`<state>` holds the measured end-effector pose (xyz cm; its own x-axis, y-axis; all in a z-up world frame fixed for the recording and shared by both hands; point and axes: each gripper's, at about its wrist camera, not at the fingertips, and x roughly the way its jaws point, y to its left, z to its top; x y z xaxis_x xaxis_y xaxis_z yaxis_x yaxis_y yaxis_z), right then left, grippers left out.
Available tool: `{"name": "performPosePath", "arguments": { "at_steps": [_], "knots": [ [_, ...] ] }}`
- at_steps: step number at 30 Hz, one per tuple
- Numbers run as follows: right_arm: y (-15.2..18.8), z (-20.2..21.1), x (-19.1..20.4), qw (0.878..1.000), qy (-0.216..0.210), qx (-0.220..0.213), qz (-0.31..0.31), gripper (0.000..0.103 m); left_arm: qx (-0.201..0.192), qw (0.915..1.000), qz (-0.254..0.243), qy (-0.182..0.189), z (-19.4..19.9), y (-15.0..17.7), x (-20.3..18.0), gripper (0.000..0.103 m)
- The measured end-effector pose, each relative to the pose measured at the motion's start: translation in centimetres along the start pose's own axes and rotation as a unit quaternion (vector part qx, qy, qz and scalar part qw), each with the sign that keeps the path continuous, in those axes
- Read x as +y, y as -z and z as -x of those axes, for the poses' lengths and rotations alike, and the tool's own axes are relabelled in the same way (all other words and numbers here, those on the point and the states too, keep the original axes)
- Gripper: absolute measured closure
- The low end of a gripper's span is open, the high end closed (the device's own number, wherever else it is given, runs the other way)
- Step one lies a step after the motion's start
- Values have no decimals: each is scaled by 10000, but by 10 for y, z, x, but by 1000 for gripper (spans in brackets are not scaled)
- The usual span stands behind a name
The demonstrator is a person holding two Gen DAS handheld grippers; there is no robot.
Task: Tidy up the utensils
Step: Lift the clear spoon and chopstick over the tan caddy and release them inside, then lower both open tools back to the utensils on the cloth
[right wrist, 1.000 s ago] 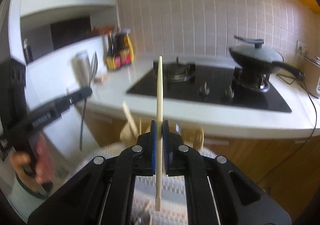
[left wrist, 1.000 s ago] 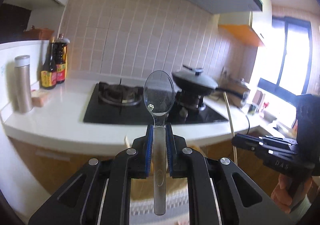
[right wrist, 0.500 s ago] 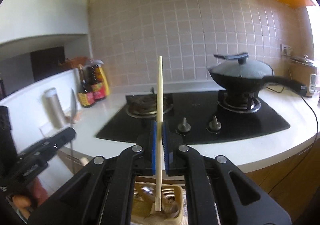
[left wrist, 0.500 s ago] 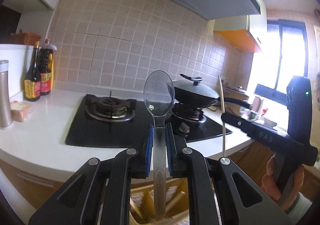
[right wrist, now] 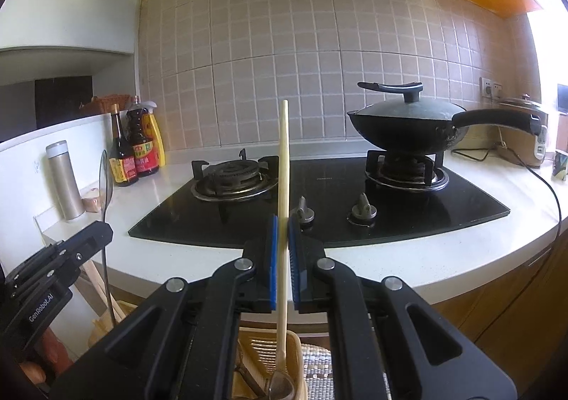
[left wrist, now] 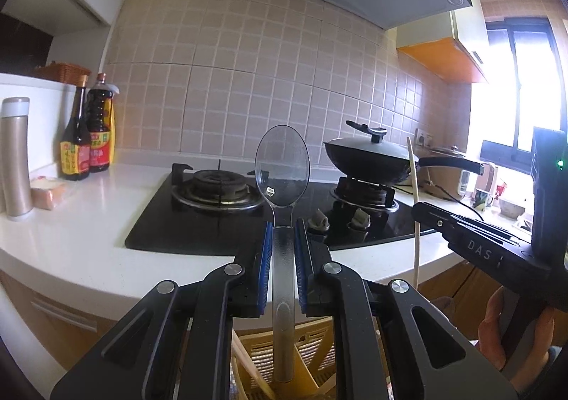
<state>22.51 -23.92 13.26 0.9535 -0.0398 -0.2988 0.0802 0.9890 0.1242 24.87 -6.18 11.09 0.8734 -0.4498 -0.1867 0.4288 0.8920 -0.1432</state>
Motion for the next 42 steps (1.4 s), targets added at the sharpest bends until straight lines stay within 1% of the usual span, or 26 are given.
{"name": "performPosePath", "arguments": {
  "at_steps": [5,7,8,9,10,11,12,13,14,16,18,21,26,28,29,30,32,33,35,36,38,39,40,41,42],
  "knots": [
    [5,6,-2,9998,-101,-106,-110,98,-69,9999,32,76,8,5,0,91],
    [8,14,-2,9998,-104,-131,-111,98,-10,9998,70,174,13,8,2,80],
    [9,17,-2,9998,-143,-113,-122,97,1,9998,85,184,15,9,3,71],
    [11,23,-3,9996,-235,-66,-156,94,-6,9998,99,186,19,9,4,65],
    [13,28,-5,9993,-317,-15,-188,89,-2,9997,116,204,24,10,5,63],
    [16,33,-4,9992,-357,39,-166,79,13,9997,138,222,29,11,5,61],
    [17,38,-4,9992,-382,44,-129,71,29,9996,168,225,34,11,7,59],
    [19,46,-3,9992,-384,25,-81,68,33,9996,198,201,41,11,8,57],
    [22,56,-2,9993,-361,11,-14,59,24,9996,227,174,48,10,9,54],
    [27,74,0,9995,-302,-6,75,58,29,9991,380,204,68,9,13,48],
    [30,91,2,9994,-282,115,156,58,92,9980,556,295,86,8,16,43],
    [33,116,5,9986,-195,399,287,56,323,9961,728,381,114,7,14,42],
    [37,155,13,9939,-67,962,532,56,1038,9903,805,449,149,14,2,42],
    [44,163,14,9899,-71,1294,578,56,1389,9855,865,456,158,24,-3,42],
    [49,165,15,9876,-81,1453,595,56,1611,9816,914,469,161,32,-5,42],
    [57,167,15,9834,-122,1711,592,56,1839,9769,966,507,163,40,-7,42],
    [74,167,13,9755,-236,2119,545,56,2445,9612,1126,595,163,67,-10,42],
    [86,167,11,9700,-297,2358,520,56,2633,9555,1176,615,163,77,-11,42],
    [108,166,9,9619,-343,2668,489,56,3089,9399,1293,671,164,108,-14,42],
    [122,164,9,9571,-347,2838,477,56,3229,9351,1301,669,162,118,-15,43],
    [144,162,6,9485,-376,3120,407,56,3610,9216,1289,617,158,145,-20,44],
    [159,159,4,9419,-436,3316,299,56,3752,9156,1302,626,156,155,-22,44],
    [168,158,2,9384,-492,3412,235,56,3927,9075,1324,683,154,169,-26,44],
    [179,157,1,9334,-604,3533,166,60,4049,9018,1329,711,152,179,-28,46],
    [186,157,1,9311,-668,3584,140,65,4119,8988,1324,710,151,185,-30,48]
  ]
}}
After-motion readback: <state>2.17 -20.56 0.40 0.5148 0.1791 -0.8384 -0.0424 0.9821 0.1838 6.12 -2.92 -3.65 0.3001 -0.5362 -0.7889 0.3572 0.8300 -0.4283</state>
